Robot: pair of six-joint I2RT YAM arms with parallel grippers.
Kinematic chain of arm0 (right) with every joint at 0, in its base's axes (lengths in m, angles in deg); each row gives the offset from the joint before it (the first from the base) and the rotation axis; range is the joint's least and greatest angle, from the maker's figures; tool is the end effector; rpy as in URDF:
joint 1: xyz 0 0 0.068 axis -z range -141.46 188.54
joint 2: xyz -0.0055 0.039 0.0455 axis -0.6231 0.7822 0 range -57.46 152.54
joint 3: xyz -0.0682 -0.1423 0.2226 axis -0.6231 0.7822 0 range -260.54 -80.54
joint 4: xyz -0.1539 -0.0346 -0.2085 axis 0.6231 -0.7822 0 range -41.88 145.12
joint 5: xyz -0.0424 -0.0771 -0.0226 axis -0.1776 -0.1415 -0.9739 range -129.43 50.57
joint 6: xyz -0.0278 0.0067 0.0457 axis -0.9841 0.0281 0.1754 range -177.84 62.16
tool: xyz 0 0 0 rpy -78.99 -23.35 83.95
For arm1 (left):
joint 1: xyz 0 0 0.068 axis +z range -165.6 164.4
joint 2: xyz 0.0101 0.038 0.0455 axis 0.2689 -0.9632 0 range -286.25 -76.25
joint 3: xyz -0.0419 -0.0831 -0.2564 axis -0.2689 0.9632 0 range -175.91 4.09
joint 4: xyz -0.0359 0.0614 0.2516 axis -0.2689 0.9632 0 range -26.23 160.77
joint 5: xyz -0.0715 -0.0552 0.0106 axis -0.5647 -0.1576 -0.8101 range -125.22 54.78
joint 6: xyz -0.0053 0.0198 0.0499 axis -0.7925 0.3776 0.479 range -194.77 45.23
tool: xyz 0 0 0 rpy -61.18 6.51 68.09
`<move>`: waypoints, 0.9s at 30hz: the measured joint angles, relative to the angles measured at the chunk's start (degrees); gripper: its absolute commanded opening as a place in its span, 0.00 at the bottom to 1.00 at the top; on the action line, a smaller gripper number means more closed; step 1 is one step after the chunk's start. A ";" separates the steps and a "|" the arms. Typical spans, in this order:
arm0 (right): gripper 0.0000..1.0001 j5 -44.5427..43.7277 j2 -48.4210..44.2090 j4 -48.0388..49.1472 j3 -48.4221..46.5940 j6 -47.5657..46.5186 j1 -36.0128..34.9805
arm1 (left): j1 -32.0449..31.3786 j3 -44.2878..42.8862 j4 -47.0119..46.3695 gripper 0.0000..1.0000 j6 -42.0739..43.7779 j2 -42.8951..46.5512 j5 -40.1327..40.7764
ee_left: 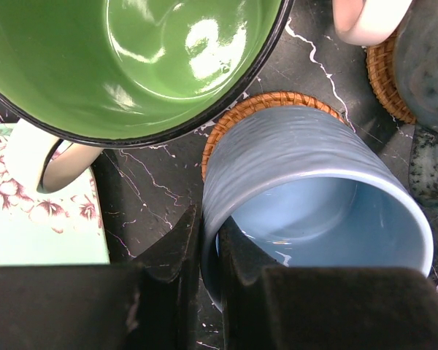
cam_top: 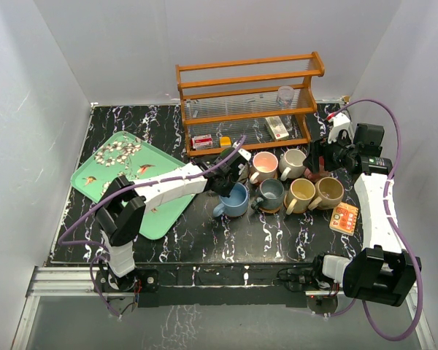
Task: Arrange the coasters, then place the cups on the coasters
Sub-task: Place the cup on the coaster.
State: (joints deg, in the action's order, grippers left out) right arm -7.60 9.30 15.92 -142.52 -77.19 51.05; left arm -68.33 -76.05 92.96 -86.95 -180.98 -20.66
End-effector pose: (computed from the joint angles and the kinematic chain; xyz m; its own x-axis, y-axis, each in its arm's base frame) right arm 0.2383 -0.0336 0.3231 -0.5779 -0.1602 -0.8002 -0.4007 0.9099 0.1072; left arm 0.2486 -0.3120 0.2339 -0.6212 0.4789 -0.6203 0.5618 0.8240 0.0736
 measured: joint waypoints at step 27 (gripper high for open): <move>0.71 0.00 -0.02 0.00 0.00 -0.02 0.00 | 0.00 0.11 -1.84 0.31 0.90 0.26 -1.62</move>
State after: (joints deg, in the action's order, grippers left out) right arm -7.60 9.28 15.92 -142.52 -77.21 51.05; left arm -68.33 -75.94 91.12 -86.06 -180.72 -22.27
